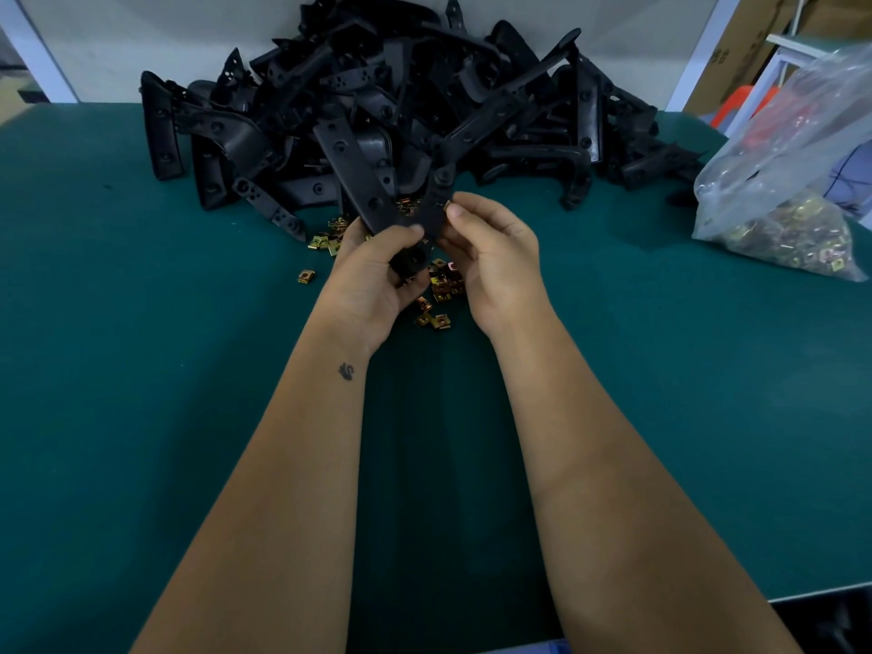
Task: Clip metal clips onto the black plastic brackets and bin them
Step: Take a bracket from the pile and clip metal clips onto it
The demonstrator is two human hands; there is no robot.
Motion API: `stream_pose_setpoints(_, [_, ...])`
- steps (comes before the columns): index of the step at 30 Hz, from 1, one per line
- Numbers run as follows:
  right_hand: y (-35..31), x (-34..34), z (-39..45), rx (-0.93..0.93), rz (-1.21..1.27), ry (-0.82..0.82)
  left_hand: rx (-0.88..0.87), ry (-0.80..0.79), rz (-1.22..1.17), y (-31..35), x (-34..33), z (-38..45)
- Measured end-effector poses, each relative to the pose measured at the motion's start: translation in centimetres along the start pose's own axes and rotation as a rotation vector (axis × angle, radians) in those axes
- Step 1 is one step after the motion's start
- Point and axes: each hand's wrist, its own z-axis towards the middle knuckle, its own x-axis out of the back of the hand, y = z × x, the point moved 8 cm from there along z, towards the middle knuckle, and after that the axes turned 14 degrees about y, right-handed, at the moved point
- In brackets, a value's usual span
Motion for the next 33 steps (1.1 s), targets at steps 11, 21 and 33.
stream_pose_setpoints(11, [0.3, 0.0, 0.1, -0.084, 0.099, -0.019, -0.071, -0.025, 0.117, 0.4, -0.3, -0.5])
stream_pose_setpoints(21, [-0.2, 0.5, 0.0, -0.059, 0.071, -0.004, -0.125, -0.047, 0.266, 0.4, -0.5, -0.9])
stream_pose_setpoints(33, [-0.2, 0.4, -0.1, -0.061, 0.067, -0.032, -0.162, -0.067, 0.326, 0.3, -0.5, -1.0])
